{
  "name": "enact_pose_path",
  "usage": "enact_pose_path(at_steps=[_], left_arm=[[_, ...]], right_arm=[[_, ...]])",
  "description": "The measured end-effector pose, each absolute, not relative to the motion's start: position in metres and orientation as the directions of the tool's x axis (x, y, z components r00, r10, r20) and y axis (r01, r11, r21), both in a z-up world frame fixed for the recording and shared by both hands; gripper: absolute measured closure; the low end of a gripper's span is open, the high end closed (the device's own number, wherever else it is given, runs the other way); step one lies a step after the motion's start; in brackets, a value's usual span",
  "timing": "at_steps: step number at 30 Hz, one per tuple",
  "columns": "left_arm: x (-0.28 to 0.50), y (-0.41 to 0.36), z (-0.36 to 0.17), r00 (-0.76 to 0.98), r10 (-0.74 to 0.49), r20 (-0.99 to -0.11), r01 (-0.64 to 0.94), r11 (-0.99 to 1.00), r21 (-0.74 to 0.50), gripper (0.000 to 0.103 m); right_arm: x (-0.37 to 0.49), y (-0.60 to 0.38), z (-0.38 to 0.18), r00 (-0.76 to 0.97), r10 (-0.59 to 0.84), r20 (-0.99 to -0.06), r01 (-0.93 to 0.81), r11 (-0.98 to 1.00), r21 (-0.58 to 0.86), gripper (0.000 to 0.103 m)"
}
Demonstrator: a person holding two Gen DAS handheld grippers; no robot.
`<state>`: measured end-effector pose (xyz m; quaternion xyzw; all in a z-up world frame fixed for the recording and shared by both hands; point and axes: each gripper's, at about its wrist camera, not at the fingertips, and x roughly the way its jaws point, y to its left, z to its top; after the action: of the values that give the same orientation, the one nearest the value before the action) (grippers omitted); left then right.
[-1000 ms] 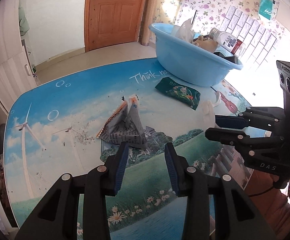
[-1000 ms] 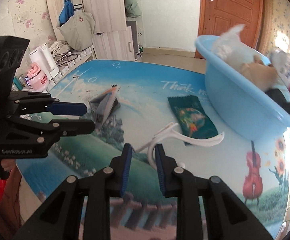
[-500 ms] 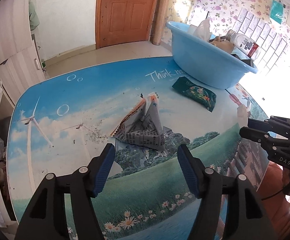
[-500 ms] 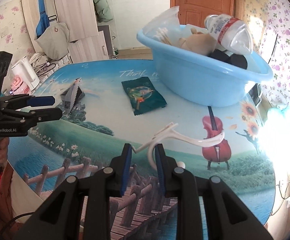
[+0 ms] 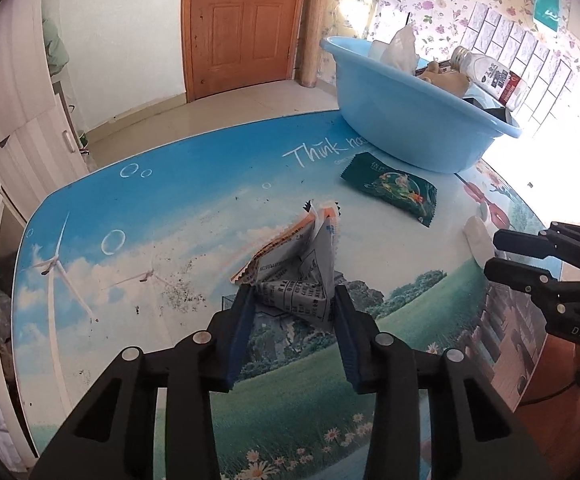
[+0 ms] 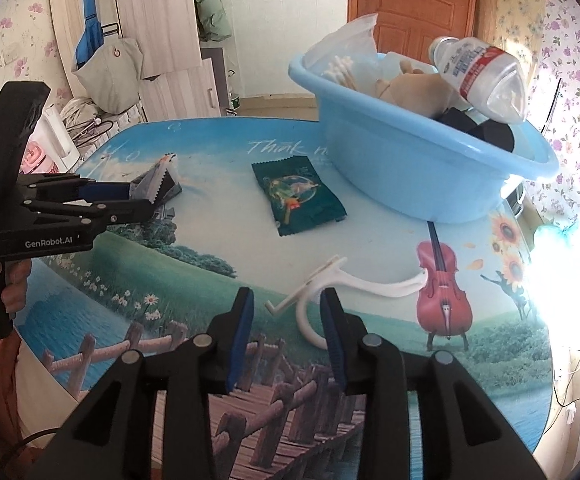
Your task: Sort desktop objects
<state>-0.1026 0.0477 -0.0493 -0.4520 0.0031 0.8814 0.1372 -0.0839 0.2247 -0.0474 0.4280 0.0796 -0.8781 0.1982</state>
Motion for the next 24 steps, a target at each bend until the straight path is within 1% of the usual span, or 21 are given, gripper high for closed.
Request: enact_pose_path(at_steps=[2, 4, 6, 11, 15, 18, 19, 21, 24], left_arm=[[-0.097, 0.049, -0.047, -0.558, 0.239, -0.795, -0.242, -0.963, -0.119, 0.065], [-0.092, 0.049, -0.046, -0.561, 0.246, -0.791, -0.238, -0.962, -0.131, 0.065], [-0.086, 0.051, -0.045, -0.559, 0.257, -0.788, -0.234, -0.961, -0.148, 0.065], [-0.072, 0.059, -0.041, -0.558, 0.261, -0.788, -0.243, -0.959, -0.147, 0.065], [-0.066, 0.064, -0.038, -0.558, 0.26, -0.788, -0.241, -0.959, -0.147, 0.065], [-0.066, 0.069, -0.043, -0.557, 0.237, -0.796, -0.228, -0.965, -0.128, 0.065], [-0.067, 0.07, -0.045, -0.554, 0.233, -0.799, -0.226, -0.966, -0.126, 0.065], [-0.067, 0.07, -0.05, -0.547, 0.228, -0.806, -0.221, -0.967, -0.124, 0.065], [-0.065, 0.07, -0.049, -0.559, 0.224, -0.798, -0.219, -0.968, -0.118, 0.065]], right_arm=[[-0.083, 0.227, -0.045, -0.568, -0.278, -0.775, 0.409, -0.912, 0.028, 0.068], [-0.082, 0.23, -0.042, -0.585, -0.275, -0.763, 0.399, -0.916, 0.024, 0.063], [-0.08, 0.232, -0.038, -0.604, -0.267, -0.751, 0.388, -0.921, 0.015, 0.053], [-0.08, 0.242, -0.036, -0.628, -0.237, -0.741, 0.35, -0.937, 0.003, 0.048], [-0.085, 0.248, -0.043, -0.629, -0.208, -0.749, 0.322, -0.947, -0.007, 0.048], [-0.092, 0.249, -0.052, -0.612, -0.208, -0.763, 0.32, -0.947, 0.001, 0.047], [-0.093, 0.25, -0.053, -0.613, -0.211, -0.761, 0.317, -0.948, 0.007, 0.046], [-0.096, 0.249, -0.054, -0.617, -0.211, -0.758, 0.315, -0.949, 0.008, 0.04], [-0.099, 0.247, -0.056, -0.618, -0.221, -0.754, 0.319, -0.948, 0.016, 0.038]])
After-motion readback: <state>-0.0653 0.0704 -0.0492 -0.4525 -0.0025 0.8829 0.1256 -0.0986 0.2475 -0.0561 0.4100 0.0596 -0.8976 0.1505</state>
